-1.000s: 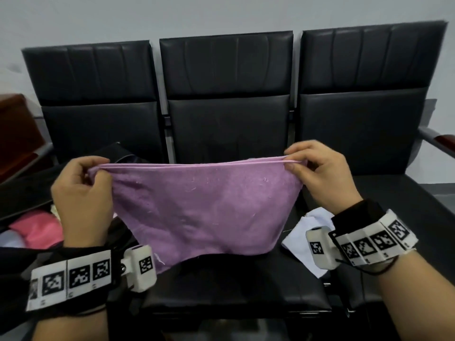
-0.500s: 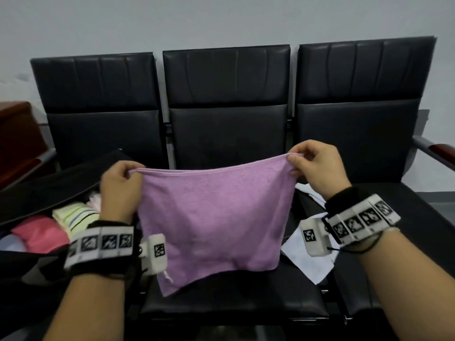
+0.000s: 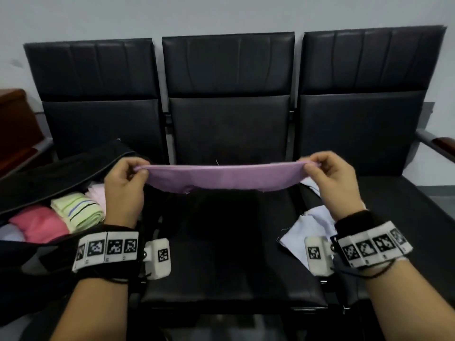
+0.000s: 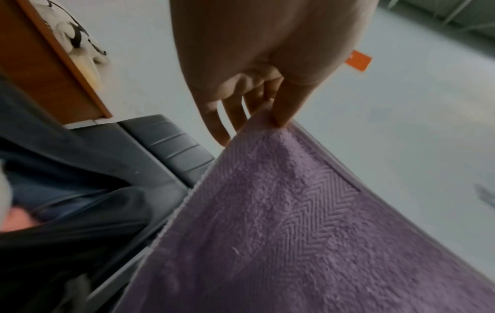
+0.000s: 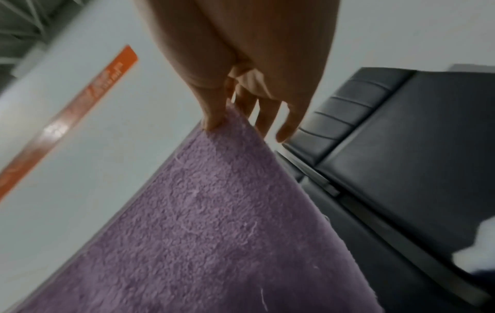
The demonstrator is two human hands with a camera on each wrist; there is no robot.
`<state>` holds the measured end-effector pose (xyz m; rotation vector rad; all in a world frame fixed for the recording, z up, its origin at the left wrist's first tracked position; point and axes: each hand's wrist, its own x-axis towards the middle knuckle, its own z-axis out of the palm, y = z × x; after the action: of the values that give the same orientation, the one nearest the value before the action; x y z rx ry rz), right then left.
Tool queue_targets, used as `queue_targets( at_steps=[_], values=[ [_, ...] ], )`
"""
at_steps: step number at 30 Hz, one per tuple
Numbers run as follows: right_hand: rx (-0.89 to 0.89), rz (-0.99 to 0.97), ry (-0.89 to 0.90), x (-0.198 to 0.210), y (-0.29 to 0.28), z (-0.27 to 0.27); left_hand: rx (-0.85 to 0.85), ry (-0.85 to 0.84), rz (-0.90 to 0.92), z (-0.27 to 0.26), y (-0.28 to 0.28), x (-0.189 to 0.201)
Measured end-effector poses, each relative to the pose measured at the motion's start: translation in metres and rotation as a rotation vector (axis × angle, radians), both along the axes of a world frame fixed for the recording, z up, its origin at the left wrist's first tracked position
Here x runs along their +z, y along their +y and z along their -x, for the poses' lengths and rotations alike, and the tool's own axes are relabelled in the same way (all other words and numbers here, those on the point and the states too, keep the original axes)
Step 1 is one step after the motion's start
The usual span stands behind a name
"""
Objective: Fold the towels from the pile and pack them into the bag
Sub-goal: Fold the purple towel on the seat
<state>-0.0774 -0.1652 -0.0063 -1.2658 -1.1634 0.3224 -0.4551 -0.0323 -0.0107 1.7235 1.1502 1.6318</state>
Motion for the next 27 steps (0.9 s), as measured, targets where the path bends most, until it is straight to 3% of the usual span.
queue_targets(
  at_steps=[6,13,17,27],
  values=[
    [0.085,0.316,0.105,-0.084,-0.034,0.005,-0.005,0.147,0.353,0.017,-0.023,-0.08],
    [0.151,0.518,0.103,-0.13,-0.049,0.001,-0.142,0.291,0.706,0.031,-0.04,-0.126],
    [0.061,0.513,0.139,-0.142,-0.039,-0.002,-0.111,0.324,0.701,0.022,-0.034,-0.13],
    [-0.148,0.515,0.021,-0.154,0.025,-0.008,0.001,0.37,0.591,-0.007,0.014,-0.15]
  ],
)
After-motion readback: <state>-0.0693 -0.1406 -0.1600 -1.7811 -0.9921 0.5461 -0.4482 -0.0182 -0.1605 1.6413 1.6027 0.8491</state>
